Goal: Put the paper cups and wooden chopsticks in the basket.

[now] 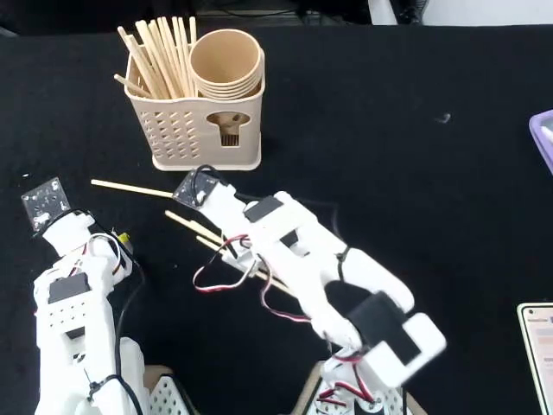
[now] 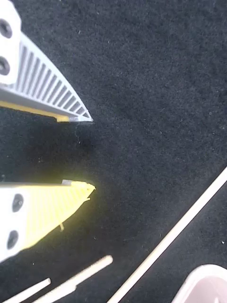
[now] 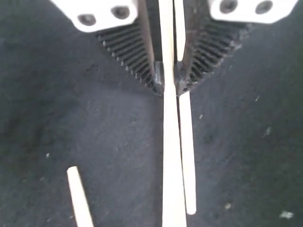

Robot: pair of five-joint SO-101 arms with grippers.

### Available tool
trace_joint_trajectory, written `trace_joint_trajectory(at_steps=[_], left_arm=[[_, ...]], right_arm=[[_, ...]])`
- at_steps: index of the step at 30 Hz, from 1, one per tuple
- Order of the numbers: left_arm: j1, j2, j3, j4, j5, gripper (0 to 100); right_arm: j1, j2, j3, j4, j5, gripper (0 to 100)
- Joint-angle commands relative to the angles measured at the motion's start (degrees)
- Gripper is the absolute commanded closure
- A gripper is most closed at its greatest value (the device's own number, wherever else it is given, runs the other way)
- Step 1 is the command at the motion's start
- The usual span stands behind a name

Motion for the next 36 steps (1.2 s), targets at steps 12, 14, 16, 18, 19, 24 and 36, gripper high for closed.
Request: trace_joint_trajectory(at_steps=[12, 14, 16, 18, 19, 24, 36], left_arm=[[0.48, -0.88, -0.48, -1.05, 0.09, 79], [0.48, -0.88, -0.48, -1.05, 0.09, 79], [0.48, -0.88, -0.48, -1.05, 0.09, 79], [0.48, -0.88, -0.48, -1.05, 0.09, 79], [0.48, -0.88, -0.48, -1.05, 0.09, 79], [0.48, -0.88, -0.48, -1.05, 0.09, 79], [0.48, -0.88, -0.48, -1.05, 0.09, 79]], right_arm=[[-0.26, -33.63, -11.38, 6.51, -2.29, 98.8], [-0.79, -35.12, -15.96, 3.25, -5.98, 98.7], [-0.97, -34.86, -19.38, -3.25, -9.49, 98.7], [-0.97, -33.27, -21.23, -12.48, -12.75, 98.7], [-0.97, -32.04, -21.93, -17.32, -14.42, 98.7], [-0.97, -23.25, -25.8, -38.95, -19.08, 98.7], [1.41, 7.16, -47.96, -52.92, -18.99, 98.7]])
